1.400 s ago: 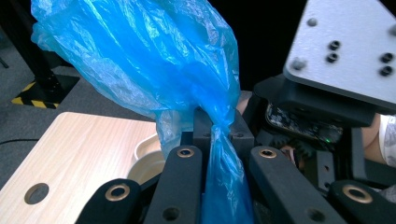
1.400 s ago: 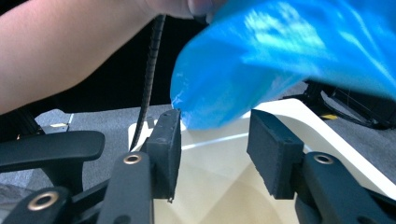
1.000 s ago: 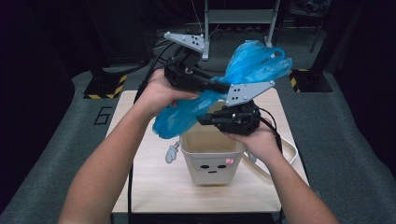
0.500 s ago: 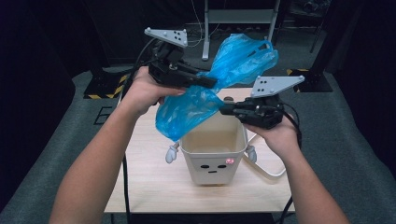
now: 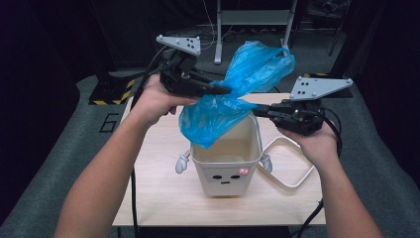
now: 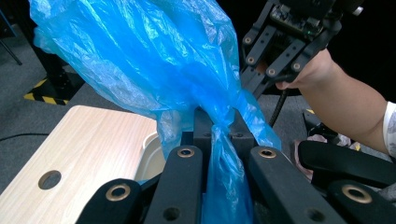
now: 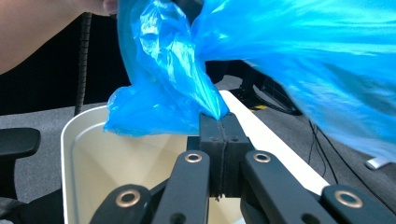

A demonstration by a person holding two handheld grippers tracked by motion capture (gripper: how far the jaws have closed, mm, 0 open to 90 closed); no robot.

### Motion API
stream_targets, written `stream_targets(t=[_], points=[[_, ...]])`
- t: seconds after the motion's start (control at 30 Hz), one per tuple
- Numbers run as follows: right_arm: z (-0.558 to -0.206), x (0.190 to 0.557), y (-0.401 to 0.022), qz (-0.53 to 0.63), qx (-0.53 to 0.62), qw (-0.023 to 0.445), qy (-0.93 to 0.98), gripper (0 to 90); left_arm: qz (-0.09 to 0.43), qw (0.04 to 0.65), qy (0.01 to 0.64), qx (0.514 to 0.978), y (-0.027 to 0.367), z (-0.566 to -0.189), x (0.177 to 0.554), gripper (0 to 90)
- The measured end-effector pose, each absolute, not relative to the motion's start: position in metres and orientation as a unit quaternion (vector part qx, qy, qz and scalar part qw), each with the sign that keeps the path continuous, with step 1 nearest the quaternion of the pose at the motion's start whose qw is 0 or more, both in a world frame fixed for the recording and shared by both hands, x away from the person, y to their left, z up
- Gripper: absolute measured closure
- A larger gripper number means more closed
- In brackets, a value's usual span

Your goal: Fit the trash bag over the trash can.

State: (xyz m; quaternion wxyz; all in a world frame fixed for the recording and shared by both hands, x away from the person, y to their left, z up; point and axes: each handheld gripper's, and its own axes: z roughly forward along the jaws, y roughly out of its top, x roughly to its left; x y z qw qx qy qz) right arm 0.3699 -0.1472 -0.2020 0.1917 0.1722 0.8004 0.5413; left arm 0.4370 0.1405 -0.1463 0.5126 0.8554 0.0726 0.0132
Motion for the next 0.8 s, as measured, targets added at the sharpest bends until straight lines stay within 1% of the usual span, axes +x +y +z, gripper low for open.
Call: stream_targets(t=[0.13,0.4,0.5,0.7,0.8], points=[[-0.202,0.37,-0.154,0.54,0.18,0.2,0.797,90.0,0.009,0.51,0.077,0.857,0.139,-0.151,0.44,85.8],[-0.197,0.368,-0.168,0.542,0.191,0.211,0.791,90.0,0.012,0.512,0.071,0.856,0.135,-0.145,0.438,85.8],[-0.194,0.365,-0.174,0.545,0.191,0.215,0.788,90.0,0.009,0.512,0.07,0.856,0.135,-0.148,0.437,85.9],[-0.202,0.363,-0.173,0.528,0.189,0.203,0.803,89.9,-0.001,0.511,0.065,0.857,0.138,-0.166,0.434,85.8],[-0.214,0.365,-0.17,0.517,0.188,0.19,0.813,90.0,-0.006,0.505,0.062,0.861,0.141,-0.18,0.431,85.8]])
